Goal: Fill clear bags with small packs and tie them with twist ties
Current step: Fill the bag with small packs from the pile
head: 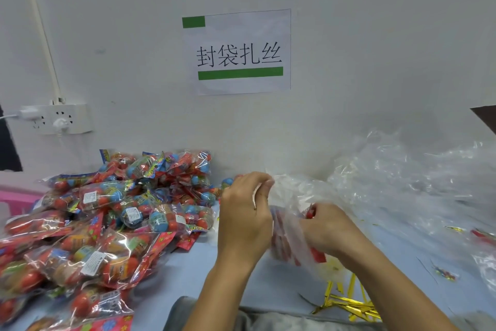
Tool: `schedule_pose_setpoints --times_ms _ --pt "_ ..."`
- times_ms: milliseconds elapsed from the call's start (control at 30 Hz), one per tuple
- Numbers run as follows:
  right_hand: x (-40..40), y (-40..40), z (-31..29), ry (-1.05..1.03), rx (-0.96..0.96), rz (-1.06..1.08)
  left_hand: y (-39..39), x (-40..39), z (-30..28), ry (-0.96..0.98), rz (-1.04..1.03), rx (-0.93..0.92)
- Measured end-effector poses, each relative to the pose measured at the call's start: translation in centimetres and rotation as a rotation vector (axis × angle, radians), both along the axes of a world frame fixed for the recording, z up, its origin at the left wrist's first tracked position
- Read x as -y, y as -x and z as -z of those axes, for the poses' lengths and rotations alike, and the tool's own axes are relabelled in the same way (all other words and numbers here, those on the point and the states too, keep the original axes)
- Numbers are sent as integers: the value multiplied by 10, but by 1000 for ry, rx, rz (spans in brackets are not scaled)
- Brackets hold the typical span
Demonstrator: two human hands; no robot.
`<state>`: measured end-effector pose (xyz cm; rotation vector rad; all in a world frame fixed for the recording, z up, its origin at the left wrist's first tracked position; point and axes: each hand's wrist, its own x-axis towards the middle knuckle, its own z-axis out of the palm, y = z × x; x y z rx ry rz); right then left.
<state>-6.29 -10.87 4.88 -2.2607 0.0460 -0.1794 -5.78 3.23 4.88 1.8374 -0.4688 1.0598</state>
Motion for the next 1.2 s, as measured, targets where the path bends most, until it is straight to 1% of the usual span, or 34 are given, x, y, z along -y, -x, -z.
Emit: schedule_pose_setpoints --times_ms 133,200,267,333,400,467,500,533,567,600,667,700,733,767,800,833,900,967,1033,1133,1200 --pt "3 4 -11 43 61 -68 -7 -4 2 87 -29 -96" --pt "4 6 -13 130 106 -72 -9 -6 4 121 -58 -140" --pt "4 8 -15 247 208 -99 -11 -8 6 154 -85 -182" --pt "2 12 -18 271 375 -131 -14 -9 8 185 -111 -215" --pt "2 14 -22 170 597 -139 -16 -10 10 213 -143 -245" --pt "4 17 -29 10 829 -79 -19 -13 12 248 -166 -290" --pt "7 17 -31 -15 913 -26 -20 -14 14 267 -171 -314" --pt "11 16 -32 -11 943 24 -21 -16 15 283 -179 -333" --pt "16 13 -32 4 896 78 -23 -18 17 296 -191 -347" --pt "22 9 -30 20 759 132 -24 -19 18 307 -202 -359" --pt "33 2 -22 32 347 198 -26 -21 18 329 -211 -383" --pt "37 -1 -16 6 168 176 -26 -21 19 336 -214 -397" --pt "39 -3 -9 -53 46 128 -26 -21 19 340 -216 -406" --pt "39 -5 -3 -140 -15 80 -26 -21 19 340 -216 -411" --pt "37 -6 2 -211 -24 54 -26 -21 20 337 -213 -413" --pt "35 -7 4 -249 9 44 -26 -21 20 336 -209 -414" --pt "31 -8 2 -339 137 88 -24 -19 19 350 -198 -398" --pt "31 -10 -5 -500 226 137 -23 -18 16 394 -183 -349" --pt "34 -11 -7 -594 216 160 -23 -17 14 406 -183 -319" --pt "38 -12 2 -581 96 193 -23 -17 16 342 -191 -313" --pt "42 -14 5 -611 68 244 -23 -16 17 288 -172 -324"
